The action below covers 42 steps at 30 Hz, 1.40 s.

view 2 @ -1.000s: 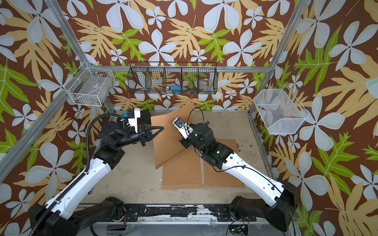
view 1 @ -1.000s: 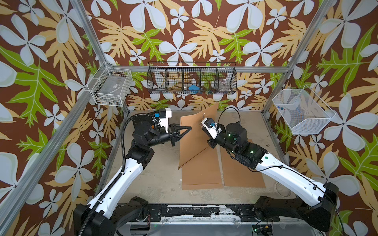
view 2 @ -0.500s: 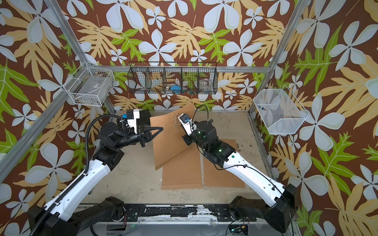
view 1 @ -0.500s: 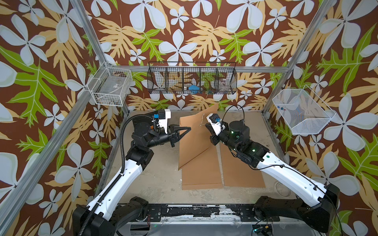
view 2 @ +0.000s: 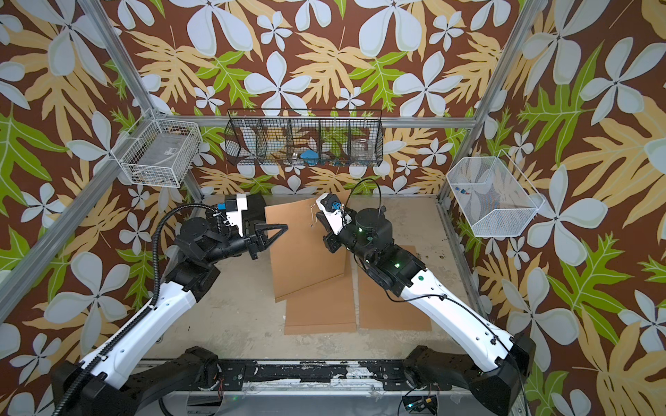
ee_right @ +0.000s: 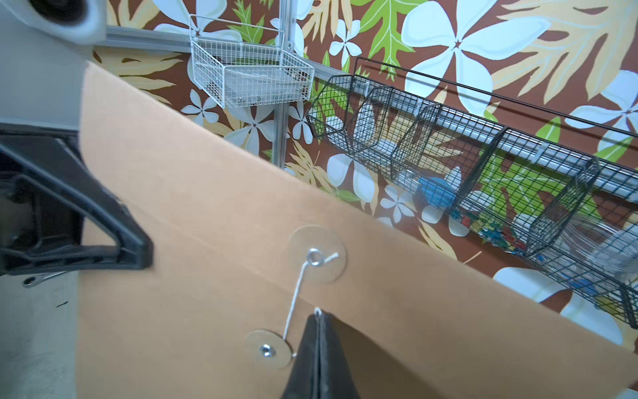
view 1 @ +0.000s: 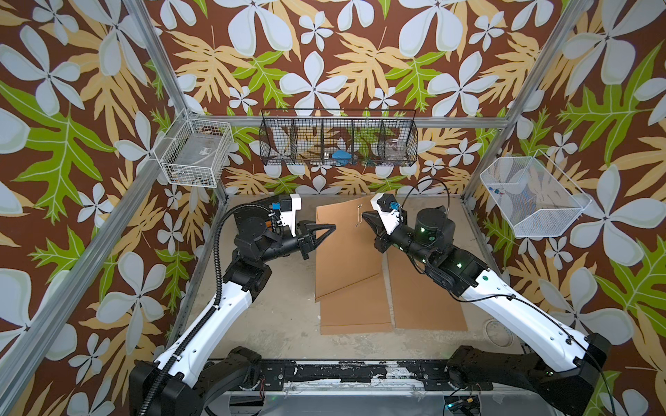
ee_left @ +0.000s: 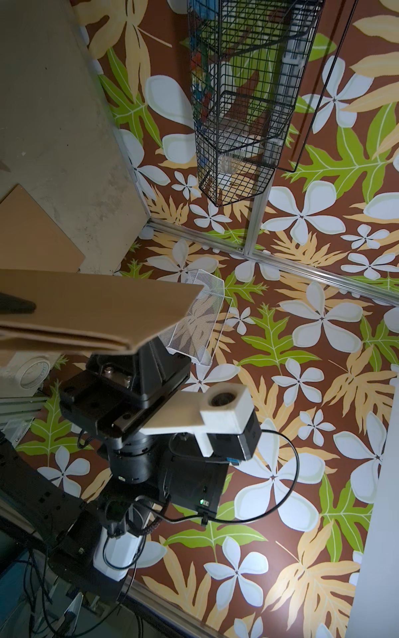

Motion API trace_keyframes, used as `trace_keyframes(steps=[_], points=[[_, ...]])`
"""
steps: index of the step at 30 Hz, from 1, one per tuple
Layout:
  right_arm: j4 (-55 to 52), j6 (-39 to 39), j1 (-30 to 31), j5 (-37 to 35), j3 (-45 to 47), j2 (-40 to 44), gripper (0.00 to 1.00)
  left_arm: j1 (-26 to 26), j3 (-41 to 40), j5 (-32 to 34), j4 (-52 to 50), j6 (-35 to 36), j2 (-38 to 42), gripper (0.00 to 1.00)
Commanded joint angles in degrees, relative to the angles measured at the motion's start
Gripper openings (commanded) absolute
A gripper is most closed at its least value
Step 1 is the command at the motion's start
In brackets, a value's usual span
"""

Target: Open the file bag

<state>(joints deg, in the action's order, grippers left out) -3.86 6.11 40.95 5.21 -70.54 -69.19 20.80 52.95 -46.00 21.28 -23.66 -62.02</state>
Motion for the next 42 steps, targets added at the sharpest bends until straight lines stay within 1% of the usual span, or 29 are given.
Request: trace_keyframes(steps=[1,5,11,16,19,20,23,25,28,32,42], points=[[-0.77,-1.33,0.07,2.95,-0.56,0.58,0.0,-0.14,-0.75,3.28,3.37,0.13,0.4,0.0],[-1.58,-1.51,0.01,3.18,-0.63,0.73,0.0,-0.14,-1.95,4.49,6.24,-1.51,0.58,0.0],[-1.77,-1.64,0.1,3.27,0.04,0.94,0.0,-0.14,-2.49,4.87,7.42,-2.17,0.65,0.0],[-1.66,-1.77,0.05,1.74,-0.01,1.23,0.0,-0.14,-3.01,4.87,7.77,-2.35,0.76,0.0],[-3.64,-1.59,0.09,0.99,-1.03,0.29,0.0,-0.14,-3.11,4.91,7.92,-2.36,0.85,0.0],[-4.5,-1.54,0.06,0.86,-1.17,-0.04,0.02,-0.14,-3.04,5.05,7.9,-2.29,0.93,0.0],[-5.37,-2.05,0.07,0.68,-0.15,-0.48,0.14,-0.14,-2.85,5.46,7.89,-2.01,1.35,0.0],[-5.2,-2.27,0.06,0.68,0.83,-0.42,0.2,-0.14,-2.68,5.48,7.93,-1.92,1.46,0.0],[-5.21,-2.27,0.01,-0.08,1.54,-0.51,0.25,-0.14,-2.41,5.05,7.91,-1.92,1.46,0.0],[-5.15,-2.15,0.01,-0.94,1.51,-1.01,0.28,-0.14,-2.67,4.72,8.23,-2.16,1.72,0.0],[-3.42,-2.13,0.08,-2.41,1.2,-1.79,0.28,-0.13,-2.67,3.73,8.45,-2.27,2.08,0.0]])
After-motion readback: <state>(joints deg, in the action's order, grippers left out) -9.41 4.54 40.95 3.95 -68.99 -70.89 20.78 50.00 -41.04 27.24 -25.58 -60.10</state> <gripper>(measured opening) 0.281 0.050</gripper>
